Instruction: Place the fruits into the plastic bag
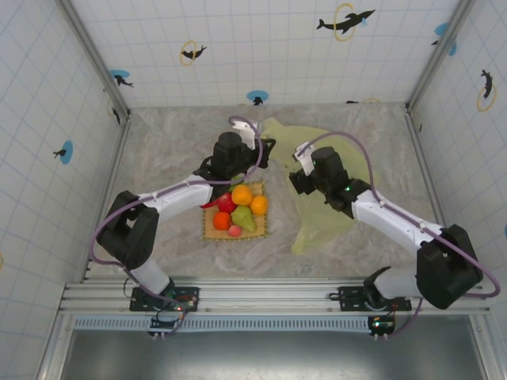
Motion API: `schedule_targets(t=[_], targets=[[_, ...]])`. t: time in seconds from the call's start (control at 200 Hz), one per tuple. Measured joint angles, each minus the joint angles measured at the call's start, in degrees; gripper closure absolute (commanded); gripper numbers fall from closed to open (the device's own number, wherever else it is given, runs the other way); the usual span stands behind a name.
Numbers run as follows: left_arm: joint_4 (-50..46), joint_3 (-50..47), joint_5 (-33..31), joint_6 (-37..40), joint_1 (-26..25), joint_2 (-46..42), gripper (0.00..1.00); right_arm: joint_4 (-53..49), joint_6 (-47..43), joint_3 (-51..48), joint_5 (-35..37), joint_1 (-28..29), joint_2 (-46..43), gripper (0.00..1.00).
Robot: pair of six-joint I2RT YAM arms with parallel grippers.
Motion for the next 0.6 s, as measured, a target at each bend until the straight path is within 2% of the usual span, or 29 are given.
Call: schedule_targets(t=[0.31,0.601], targets=[[-0.2,-0.1,0.0,-1.4,0.0,0.0,1.0,8.2,0.0,-9.4,10.2,4.0,-0.8,0.05],[-0.2,-0.1,0.1,-2.6,0.0,0.0,1.0,10.9,1.1,-15.2,10.7,4.8,-2.2,0.02]])
